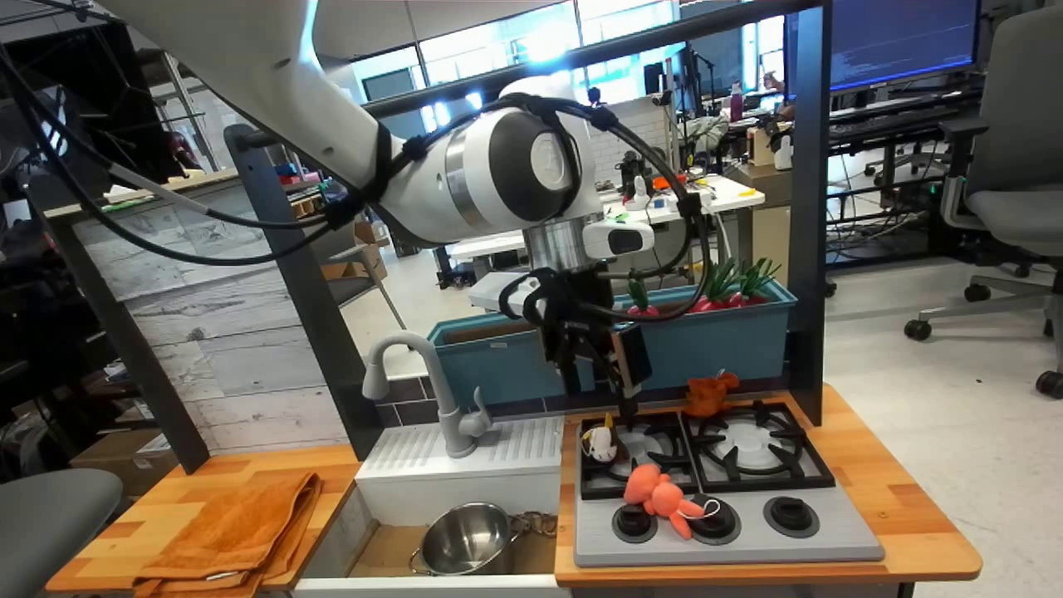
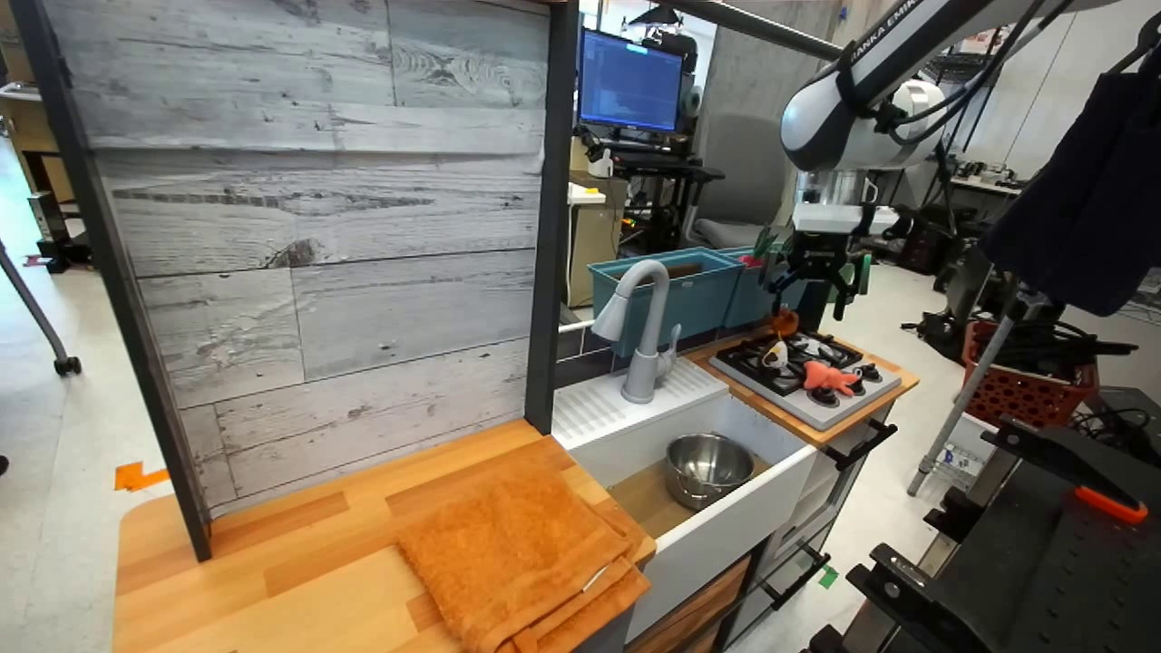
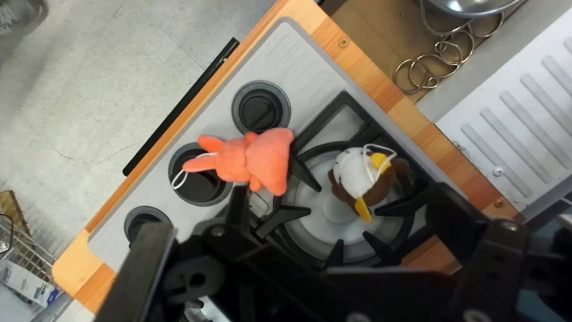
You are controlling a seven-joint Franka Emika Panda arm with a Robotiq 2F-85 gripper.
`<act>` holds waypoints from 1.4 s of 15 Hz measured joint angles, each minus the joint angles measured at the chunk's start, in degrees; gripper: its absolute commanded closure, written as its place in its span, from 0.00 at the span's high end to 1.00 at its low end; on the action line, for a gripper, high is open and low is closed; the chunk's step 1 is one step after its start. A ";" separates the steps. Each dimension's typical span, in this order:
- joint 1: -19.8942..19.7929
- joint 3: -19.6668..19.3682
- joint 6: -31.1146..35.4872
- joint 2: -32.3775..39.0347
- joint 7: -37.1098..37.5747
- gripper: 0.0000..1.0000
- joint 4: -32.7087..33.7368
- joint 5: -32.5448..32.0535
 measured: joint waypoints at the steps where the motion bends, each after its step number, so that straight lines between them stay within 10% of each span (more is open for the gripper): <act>1: -0.23 0.17 0.00 0.43 0.00 1.00 0.71 0.08; 12: 0.38 -0.50 3.29 6.81 4.14 1.00 5.53 -0.07; 13: 0.39 -0.29 3.21 7.59 4.44 0.79 6.34 -0.05; 21: 0.29 0.41 2.00 11.52 5.45 0.18 11.69 -0.02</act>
